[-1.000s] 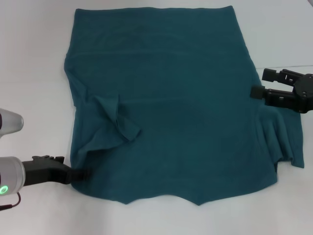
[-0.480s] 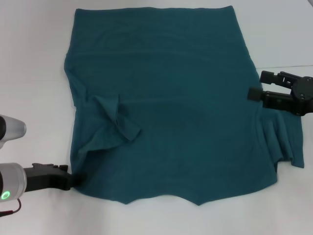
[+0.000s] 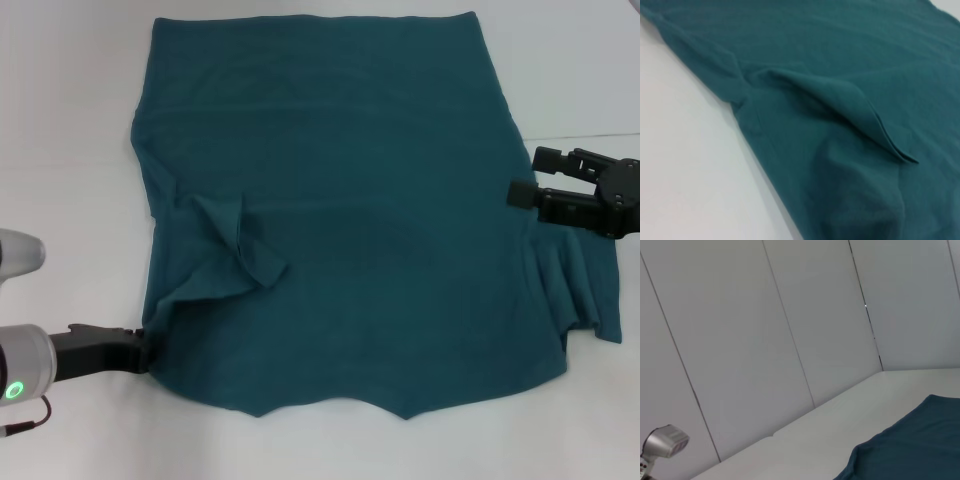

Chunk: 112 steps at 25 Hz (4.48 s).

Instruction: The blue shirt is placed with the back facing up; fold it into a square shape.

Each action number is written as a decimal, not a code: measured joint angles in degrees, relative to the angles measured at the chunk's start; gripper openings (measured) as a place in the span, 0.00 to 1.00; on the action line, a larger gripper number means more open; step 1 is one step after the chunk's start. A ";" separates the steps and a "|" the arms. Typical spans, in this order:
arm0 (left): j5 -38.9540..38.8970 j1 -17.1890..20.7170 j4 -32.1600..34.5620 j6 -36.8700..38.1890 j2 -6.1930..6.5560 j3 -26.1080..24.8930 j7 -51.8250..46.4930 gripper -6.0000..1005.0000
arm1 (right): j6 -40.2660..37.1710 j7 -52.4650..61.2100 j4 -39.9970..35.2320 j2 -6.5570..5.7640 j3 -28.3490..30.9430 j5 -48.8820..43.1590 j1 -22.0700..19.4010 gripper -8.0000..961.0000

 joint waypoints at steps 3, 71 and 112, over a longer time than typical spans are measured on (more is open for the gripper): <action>-1.34 0.52 -0.06 0.24 0.00 -0.59 -0.01 0.21 | 0.07 -0.17 0.02 0.00 0.01 0.00 0.05 0.87; -22.88 2.98 -3.33 31.49 0.76 -33.13 27.71 0.78 | 1.80 4.40 -1.35 -0.43 -7.53 -0.59 3.45 0.85; -18.02 1.33 -8.32 29.94 0.44 -28.79 46.42 0.90 | 49.34 60.02 27.02 2.52 -56.84 -10.37 38.22 0.82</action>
